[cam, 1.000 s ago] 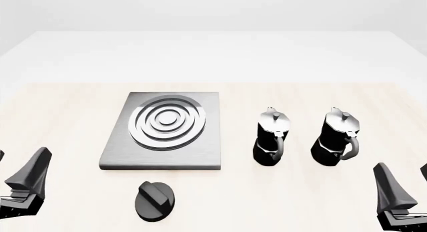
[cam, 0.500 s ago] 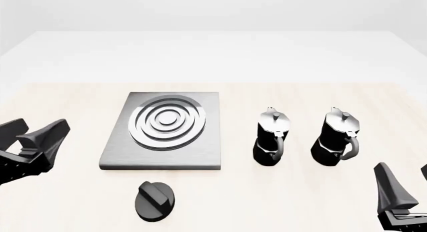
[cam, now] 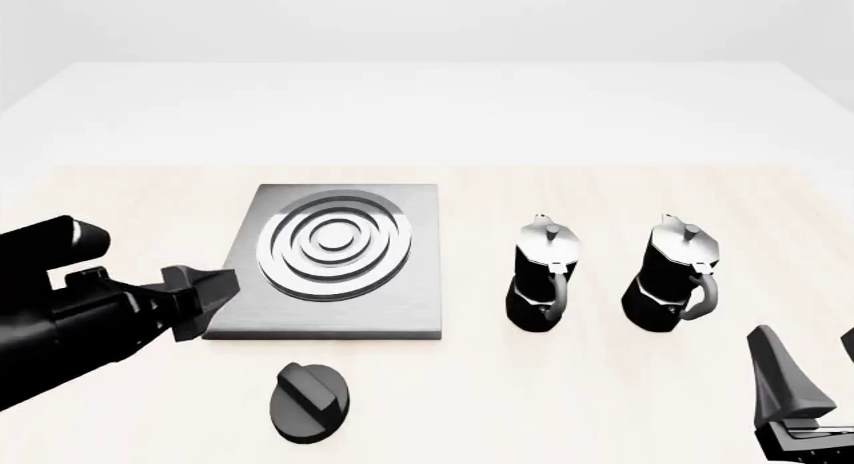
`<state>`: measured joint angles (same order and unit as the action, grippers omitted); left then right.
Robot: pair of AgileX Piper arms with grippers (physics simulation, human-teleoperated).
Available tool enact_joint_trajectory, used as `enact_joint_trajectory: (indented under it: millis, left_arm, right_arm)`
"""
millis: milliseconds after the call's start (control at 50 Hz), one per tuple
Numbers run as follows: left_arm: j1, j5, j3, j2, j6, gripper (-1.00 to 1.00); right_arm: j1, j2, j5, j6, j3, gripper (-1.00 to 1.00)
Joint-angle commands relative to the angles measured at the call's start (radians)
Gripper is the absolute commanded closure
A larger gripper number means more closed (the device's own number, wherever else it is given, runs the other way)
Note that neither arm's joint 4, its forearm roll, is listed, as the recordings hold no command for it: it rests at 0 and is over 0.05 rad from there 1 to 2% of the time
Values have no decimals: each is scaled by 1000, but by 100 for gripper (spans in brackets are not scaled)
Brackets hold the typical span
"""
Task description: Turn off the stove.
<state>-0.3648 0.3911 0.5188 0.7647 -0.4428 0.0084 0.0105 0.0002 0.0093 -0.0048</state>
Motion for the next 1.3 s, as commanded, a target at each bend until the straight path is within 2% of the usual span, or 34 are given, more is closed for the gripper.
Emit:
enact_joint_trajectory:
  millis: [20, 60, 80, 180, 440, 500, 660, 800, 1300]
  left_arm:
    - [-87, -35, -48, 101, -155, -100]
    - [-77, -55, -67, 107, -189, -100]
    - [-105, -80, -86, 119, -229, -100]
    - [-132, -166, -138, 171, -302, -100]
    - [-172, -322, -186, 290, -369, -100]
    - [-190, -367, -210, 317, -407, -100]
    - [-175, -440, -219, 387, -411, -100]
    - [-201, -540, -239, 476, -444, -100]
    - [-184, -700, -250, 639, -466, -100]
  right_arm:
    - [-2, 3, -2, -4, 1, -100]
    - [-2, 4, -3, -3, 1, -100]
    - [-2, 7, -4, -5, 1, -100]
    - [-1, 14, -10, -6, 2, -100]
    - [0, 18, -13, -5, 2, -100]
    - [-1, 18, -13, -4, 2, -100]
    - [5, 19, -14, -4, 3, -100]
    - [4, 8, -3, -4, 3, -100]
    - [6, 6, -1, -3, 3, -100]
